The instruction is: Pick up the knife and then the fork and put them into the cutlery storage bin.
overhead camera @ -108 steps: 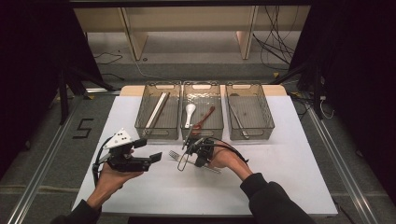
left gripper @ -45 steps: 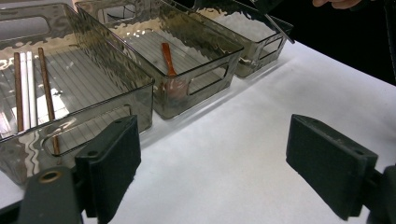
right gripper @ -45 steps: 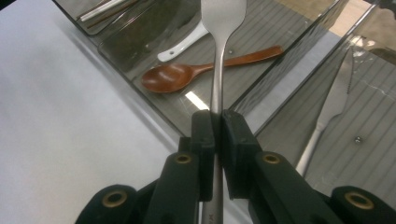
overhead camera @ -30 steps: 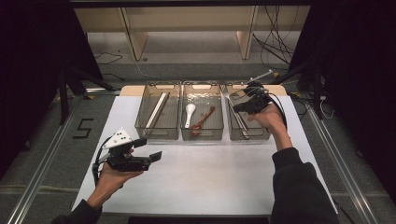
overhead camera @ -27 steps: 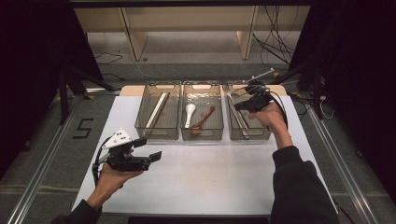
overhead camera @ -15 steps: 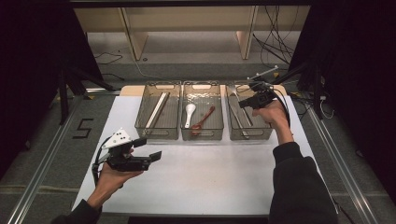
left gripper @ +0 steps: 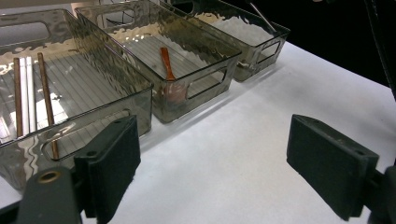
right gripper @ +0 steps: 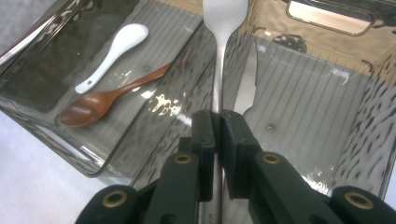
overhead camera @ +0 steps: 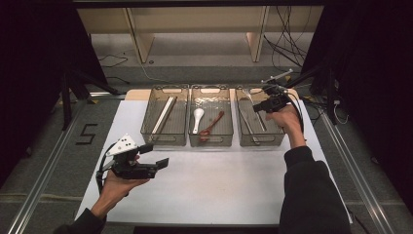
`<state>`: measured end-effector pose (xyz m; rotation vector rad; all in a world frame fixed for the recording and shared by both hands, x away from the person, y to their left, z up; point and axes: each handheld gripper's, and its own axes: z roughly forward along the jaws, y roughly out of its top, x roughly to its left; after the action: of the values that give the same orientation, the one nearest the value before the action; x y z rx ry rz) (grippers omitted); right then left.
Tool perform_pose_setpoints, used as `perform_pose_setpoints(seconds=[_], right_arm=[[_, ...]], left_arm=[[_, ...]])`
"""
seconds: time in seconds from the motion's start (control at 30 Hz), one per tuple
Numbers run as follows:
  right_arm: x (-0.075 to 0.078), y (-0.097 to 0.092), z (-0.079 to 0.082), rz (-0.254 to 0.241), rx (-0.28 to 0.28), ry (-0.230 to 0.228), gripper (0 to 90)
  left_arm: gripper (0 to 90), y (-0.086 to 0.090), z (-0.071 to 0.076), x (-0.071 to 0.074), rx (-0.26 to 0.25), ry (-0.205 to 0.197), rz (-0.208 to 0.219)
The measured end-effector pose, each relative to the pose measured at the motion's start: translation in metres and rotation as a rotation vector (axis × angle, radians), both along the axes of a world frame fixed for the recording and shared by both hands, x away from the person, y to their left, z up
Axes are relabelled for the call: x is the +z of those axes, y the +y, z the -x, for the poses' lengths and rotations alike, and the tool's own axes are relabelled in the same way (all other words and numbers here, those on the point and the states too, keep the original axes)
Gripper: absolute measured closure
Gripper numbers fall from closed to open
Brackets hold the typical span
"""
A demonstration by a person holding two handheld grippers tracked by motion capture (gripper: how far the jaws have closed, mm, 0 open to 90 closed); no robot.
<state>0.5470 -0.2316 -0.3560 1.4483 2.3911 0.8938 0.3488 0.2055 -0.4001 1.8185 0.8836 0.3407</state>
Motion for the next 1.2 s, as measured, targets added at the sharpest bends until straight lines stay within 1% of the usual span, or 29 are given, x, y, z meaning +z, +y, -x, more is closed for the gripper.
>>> perform_pose_setpoints(seconds=[0.57, 0.8, 0.97, 1.07, 1.1, 1.2], right_arm=[[-0.008, -0.007, -0.004, 0.001, -0.064, 0.009, 84.6], [-0.015, -0.006, -0.005, 0.006, -0.070, 0.015, 84.6], [-0.023, -0.007, -0.005, 0.009, -0.077, 0.029, 84.5], [-0.025, -0.007, -0.005, 0.009, -0.080, 0.033, 84.5], [-0.025, -0.007, -0.005, 0.008, -0.085, 0.041, 84.5], [-0.027, -0.006, -0.005, 0.011, -0.076, 0.040, 84.4]], left_arm=[[16.8, 0.000, 0.000, 0.000, 0.003, -0.002, 0.006], [16.8, 0.000, 0.000, 0.000, 0.002, -0.001, 0.004], [16.8, 0.000, 0.000, 0.000, 0.002, 0.000, 0.004], [16.8, 0.000, 0.000, 0.000, -0.002, 0.000, -0.001], [16.8, 0.000, 0.000, 0.000, -0.001, 0.000, 0.000], [16.8, -0.001, 0.000, 0.000, 0.000, 0.001, 0.002]])
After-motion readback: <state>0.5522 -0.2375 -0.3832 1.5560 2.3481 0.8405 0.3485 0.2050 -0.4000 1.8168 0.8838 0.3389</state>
